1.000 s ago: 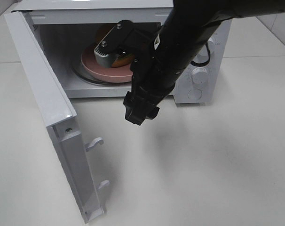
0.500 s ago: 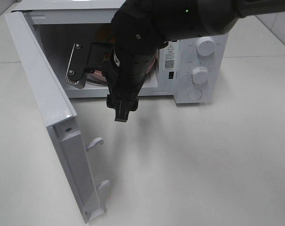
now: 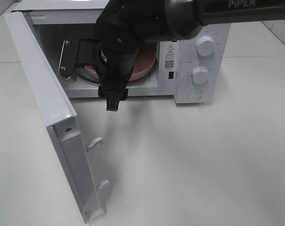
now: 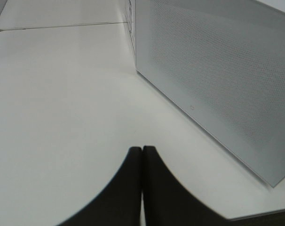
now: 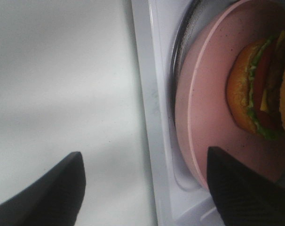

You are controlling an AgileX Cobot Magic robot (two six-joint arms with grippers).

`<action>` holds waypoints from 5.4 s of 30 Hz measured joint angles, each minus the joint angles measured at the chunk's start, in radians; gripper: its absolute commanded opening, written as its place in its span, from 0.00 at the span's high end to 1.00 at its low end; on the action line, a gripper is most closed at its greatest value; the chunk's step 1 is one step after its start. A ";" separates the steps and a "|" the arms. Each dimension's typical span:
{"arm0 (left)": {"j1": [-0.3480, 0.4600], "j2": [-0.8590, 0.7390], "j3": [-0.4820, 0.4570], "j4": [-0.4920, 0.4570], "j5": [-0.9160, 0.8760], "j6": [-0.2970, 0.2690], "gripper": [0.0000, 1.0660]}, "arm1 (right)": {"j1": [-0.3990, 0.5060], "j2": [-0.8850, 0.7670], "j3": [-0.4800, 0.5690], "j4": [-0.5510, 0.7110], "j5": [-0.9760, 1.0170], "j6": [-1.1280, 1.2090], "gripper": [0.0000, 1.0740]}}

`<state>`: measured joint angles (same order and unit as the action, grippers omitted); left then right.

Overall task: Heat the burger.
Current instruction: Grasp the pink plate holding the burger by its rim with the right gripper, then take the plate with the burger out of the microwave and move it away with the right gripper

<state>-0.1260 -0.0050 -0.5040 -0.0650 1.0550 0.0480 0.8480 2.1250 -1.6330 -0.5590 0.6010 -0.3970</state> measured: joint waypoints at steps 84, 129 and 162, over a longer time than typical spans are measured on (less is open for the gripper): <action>0.000 0.000 0.000 0.000 0.000 0.000 1.00 | -0.067 0.232 -0.107 -0.220 -0.176 0.172 1.00; 0.000 0.000 0.000 0.000 0.000 0.000 1.00 | -0.056 -0.113 0.323 -0.196 -0.264 -0.061 1.00; 0.000 0.000 0.000 0.000 0.000 0.000 1.00 | -0.055 -0.585 0.933 -0.308 -0.344 -0.085 1.00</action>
<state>-0.1260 -0.0050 -0.5040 -0.0650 1.0550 0.0480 0.7930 1.5400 -0.7000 -0.8670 0.2570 -0.4820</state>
